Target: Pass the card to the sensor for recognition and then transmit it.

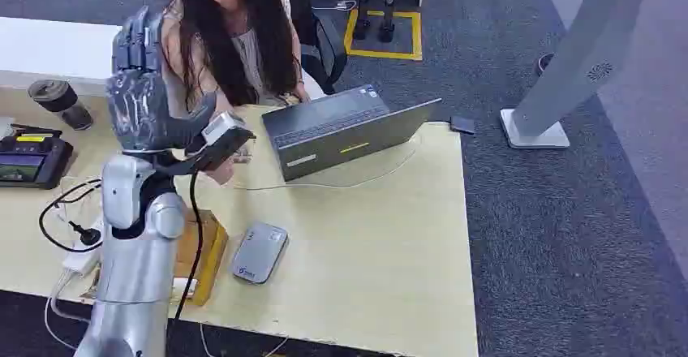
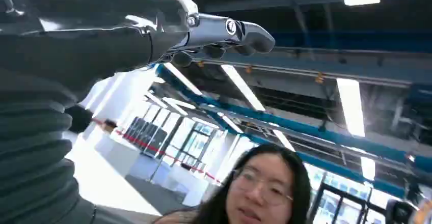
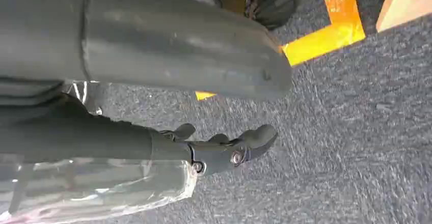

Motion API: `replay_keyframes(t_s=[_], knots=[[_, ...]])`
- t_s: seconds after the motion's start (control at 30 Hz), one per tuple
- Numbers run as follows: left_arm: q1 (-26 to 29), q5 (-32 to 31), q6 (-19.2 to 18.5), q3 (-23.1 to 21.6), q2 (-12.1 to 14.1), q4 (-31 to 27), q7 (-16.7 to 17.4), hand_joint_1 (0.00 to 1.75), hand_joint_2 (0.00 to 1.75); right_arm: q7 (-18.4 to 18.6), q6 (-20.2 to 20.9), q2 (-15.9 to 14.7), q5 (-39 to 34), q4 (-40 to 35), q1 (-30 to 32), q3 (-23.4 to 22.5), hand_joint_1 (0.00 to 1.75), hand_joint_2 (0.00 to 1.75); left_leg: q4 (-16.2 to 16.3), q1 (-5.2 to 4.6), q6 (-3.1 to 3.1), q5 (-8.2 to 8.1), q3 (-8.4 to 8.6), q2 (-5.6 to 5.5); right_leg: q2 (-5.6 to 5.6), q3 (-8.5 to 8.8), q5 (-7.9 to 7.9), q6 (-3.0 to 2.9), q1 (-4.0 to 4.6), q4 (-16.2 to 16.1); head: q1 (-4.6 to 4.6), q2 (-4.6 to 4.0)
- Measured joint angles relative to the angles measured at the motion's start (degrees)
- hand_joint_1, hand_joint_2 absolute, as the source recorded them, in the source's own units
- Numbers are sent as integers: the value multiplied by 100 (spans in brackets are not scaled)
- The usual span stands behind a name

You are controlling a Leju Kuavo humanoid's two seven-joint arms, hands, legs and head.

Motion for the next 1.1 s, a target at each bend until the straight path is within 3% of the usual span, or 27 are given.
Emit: replay_keyframes(t_s=[0.1,0.33,0.77,0.97,1.1], knots=[[-485,-342,-113,-508,115,509,366,0,175,57,0,44,4,11,-35,98,0,0,0,0,-4,3,-7,2,3,-8,1,0,0,2,-2,0],[-837,-452,-72,-987,221,1066,508,0,175,61,0,105,2,31,-53,208,0,0,-1,0,-4,3,-16,3,5,-20,1,0,-1,3,-4,0],[-820,-524,-4,-1142,315,1338,651,0,175,61,0,120,0,35,-46,225,0,0,-1,-1,-4,4,-22,4,5,-24,1,0,-1,3,-4,0],[-850,-766,-574,-1142,363,1727,1055,0,175,68,0,120,-28,35,-39,253,0,0,-1,0,-2,6,-23,4,5,-27,1,0,-1,3,-4,0],[-883,-766,-642,-1142,376,1931,1120,0,175,81,0,120,-28,35,-40,269,0,0,-1,0,-2,6,-24,4,5,-27,1,0,-1,3,-2,0]])
